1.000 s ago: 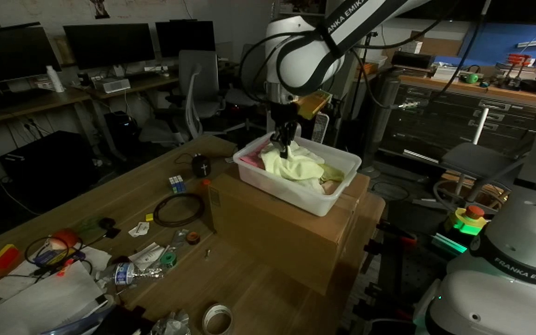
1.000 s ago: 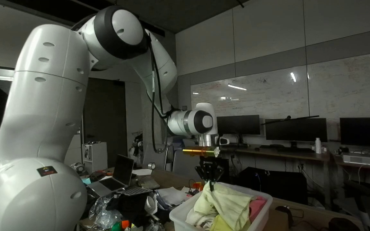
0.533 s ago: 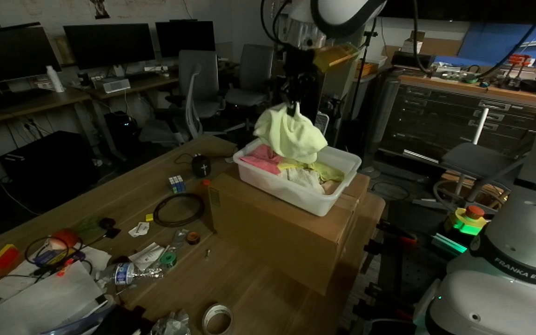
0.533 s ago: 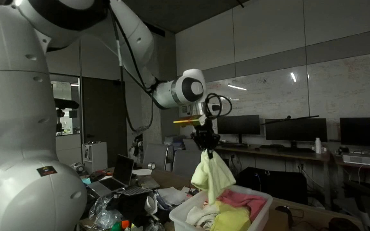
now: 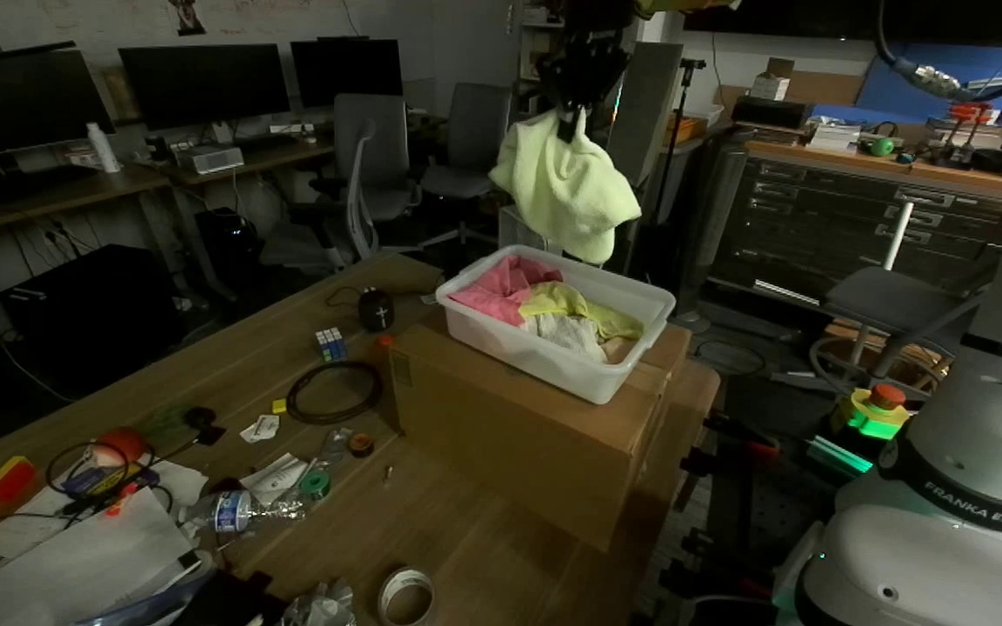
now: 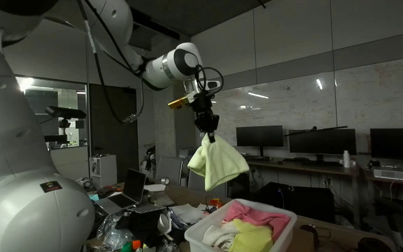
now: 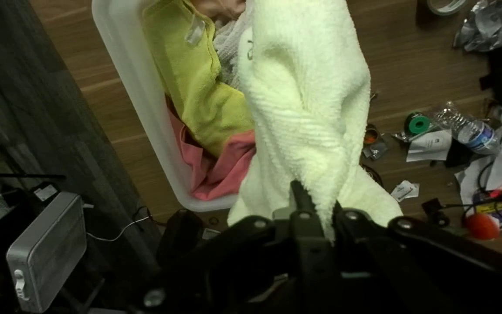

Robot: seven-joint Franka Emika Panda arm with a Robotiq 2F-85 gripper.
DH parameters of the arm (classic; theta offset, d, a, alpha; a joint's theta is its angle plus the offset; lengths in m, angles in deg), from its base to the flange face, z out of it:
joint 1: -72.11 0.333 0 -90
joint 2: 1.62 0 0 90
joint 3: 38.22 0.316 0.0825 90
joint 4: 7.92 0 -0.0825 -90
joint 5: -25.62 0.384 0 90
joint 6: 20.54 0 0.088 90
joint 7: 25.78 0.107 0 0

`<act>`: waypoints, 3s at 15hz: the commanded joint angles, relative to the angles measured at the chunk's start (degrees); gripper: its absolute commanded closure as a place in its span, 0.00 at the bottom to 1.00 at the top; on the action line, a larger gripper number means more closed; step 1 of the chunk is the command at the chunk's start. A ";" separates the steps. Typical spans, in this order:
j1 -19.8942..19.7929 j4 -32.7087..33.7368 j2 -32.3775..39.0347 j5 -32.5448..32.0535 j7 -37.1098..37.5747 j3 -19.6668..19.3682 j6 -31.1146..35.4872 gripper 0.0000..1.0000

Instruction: Remove the clothes from the storage box

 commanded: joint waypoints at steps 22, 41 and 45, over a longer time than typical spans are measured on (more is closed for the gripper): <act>14.69 27.00 28.92 7.37 -13.80 9.24 -12.77 0.31; 3.28 14.96 32.99 1.38 -30.13 -3.86 5.01 0.00; 1.34 14.46 35.46 2.44 -36.42 -4.32 11.32 0.00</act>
